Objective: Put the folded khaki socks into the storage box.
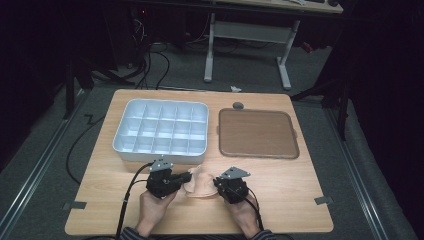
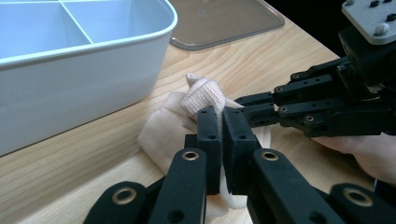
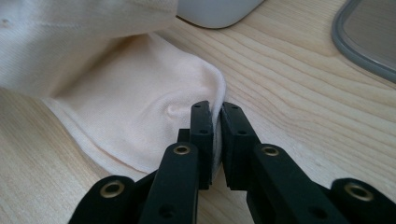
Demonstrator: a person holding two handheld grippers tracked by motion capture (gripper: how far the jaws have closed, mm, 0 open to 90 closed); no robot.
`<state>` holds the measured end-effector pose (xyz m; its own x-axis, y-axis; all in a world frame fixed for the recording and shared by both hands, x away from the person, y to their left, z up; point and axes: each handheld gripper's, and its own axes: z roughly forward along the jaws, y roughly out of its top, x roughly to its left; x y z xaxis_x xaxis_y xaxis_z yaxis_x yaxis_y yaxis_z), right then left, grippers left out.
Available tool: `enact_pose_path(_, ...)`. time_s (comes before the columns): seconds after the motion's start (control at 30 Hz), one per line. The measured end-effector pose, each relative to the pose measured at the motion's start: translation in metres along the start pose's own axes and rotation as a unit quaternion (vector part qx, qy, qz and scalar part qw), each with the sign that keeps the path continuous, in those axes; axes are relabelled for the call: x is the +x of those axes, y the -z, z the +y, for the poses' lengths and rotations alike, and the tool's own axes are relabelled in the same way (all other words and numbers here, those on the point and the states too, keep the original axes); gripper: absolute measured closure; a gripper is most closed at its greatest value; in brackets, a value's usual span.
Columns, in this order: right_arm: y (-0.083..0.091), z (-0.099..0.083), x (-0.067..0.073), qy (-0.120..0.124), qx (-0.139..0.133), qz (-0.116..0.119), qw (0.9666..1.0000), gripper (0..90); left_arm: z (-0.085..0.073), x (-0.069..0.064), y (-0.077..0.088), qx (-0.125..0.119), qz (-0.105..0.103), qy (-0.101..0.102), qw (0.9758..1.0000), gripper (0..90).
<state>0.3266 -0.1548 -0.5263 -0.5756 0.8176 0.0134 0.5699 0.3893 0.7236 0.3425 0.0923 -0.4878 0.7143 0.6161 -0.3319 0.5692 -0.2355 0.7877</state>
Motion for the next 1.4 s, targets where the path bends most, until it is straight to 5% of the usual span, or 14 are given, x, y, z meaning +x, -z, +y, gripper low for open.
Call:
enact_pose_path(0.47,-0.005,0.004,0.002,0.002,0.0,0.014,0.9999,84.3,0.008,-0.012,-0.022,0.024,-0.012,-0.019,0.9995,87.0)
enact_pose_path(0.93,-0.005,0.003,0.001,0.002,-0.001,0.02,0.9998,83.6,0.005,-0.014,-0.038,0.058,0.001,-0.031,0.9978,85.7)
enact_pose_path(1.4,-0.003,0.002,0.0,-0.007,-0.007,0.023,0.9997,80.0,0.007,-0.016,-0.035,0.042,-0.022,-0.032,0.9984,69.8)
